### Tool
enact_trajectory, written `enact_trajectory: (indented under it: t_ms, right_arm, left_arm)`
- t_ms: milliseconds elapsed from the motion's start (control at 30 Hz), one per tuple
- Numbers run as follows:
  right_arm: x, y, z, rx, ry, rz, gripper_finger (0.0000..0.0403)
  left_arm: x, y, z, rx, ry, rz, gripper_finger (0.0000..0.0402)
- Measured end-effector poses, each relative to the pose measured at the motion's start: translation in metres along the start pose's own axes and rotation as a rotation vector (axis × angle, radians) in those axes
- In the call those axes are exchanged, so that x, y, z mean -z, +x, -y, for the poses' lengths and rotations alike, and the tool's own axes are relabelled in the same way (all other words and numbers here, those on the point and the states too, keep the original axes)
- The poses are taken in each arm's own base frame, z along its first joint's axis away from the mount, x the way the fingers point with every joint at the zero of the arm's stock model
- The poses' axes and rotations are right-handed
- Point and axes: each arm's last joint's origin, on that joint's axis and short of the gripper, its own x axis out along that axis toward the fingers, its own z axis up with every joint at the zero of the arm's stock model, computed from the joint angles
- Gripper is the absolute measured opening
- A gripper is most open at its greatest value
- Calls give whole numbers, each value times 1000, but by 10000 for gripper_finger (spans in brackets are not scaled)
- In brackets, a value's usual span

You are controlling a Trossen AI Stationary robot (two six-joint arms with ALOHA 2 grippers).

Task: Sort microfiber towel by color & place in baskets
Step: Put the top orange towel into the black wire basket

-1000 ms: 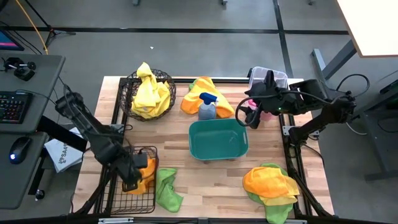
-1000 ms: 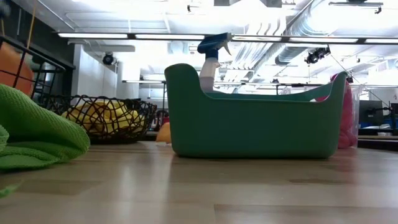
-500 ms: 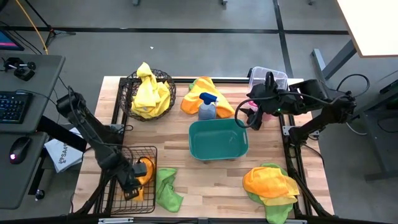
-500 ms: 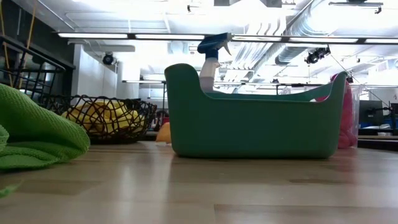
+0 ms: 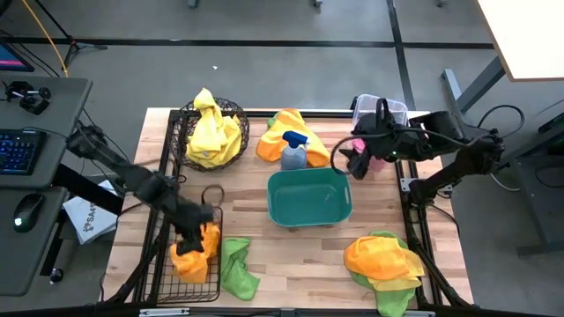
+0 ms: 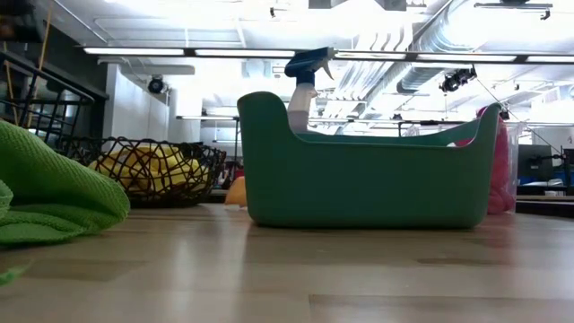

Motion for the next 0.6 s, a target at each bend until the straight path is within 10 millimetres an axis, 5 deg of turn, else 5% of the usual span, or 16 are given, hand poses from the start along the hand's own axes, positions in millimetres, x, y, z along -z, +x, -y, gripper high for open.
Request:
enact_trajectory:
  t_ms: [133,300,600]
  right_arm:
    - [-4,16,13,102,213,-8,288]
    - [-5,64,40,134,284,-129,288]
    - [-30,142,134,-147,461,2,288]
  left_arm:
    - [-11,-30,-12,28,28,207,215]
    - [-31,-61,-25,-26,111,543,216]
    - [-76,-92,-43,-121,86,978,216]
